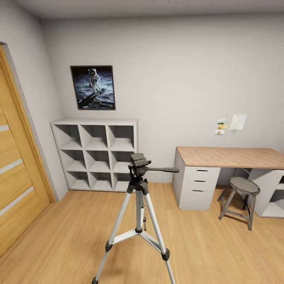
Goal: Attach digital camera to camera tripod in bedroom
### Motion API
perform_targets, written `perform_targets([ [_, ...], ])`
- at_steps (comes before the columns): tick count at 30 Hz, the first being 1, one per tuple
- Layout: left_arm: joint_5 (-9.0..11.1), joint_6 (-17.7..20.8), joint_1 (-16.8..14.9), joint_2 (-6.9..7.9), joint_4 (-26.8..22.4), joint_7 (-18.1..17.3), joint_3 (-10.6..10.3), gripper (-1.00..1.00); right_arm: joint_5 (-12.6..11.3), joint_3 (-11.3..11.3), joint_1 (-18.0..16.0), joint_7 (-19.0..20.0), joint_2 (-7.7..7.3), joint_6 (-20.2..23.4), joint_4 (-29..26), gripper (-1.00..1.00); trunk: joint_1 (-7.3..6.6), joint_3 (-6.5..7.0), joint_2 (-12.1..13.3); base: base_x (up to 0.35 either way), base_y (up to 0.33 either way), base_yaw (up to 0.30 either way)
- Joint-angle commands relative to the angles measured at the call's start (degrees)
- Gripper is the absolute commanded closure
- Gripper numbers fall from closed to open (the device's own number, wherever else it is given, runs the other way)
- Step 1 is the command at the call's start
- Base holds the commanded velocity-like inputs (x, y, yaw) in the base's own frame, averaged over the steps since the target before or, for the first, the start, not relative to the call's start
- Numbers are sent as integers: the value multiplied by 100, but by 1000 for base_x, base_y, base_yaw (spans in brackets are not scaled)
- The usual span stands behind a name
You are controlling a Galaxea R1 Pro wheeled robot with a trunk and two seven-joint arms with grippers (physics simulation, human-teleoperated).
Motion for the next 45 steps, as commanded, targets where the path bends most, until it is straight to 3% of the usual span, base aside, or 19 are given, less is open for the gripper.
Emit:
perform_targets([
  [1,44,-12,-1,-2,2,9,-51,100,12,10,-6,-14,2,-8,16,-100,2,-2,-4,-28,16,-1],
  [31,52,-12,-1,-1,2,6,-51,100,50,26,-6,-78,-40,-68,6,-100,2,-2,-4,-3,2,0],
  [40,45,-13,-1,-7,2,6,-57,100,496,261,11,22,-65,-11,-162,-100,2,-2,-4,0,0,0],
  [45,44,-12,-1,-9,2,4,-57,100,613,315,-14,117,-76,116,-1041,-100,2,-2,-4,0,0,0],
])
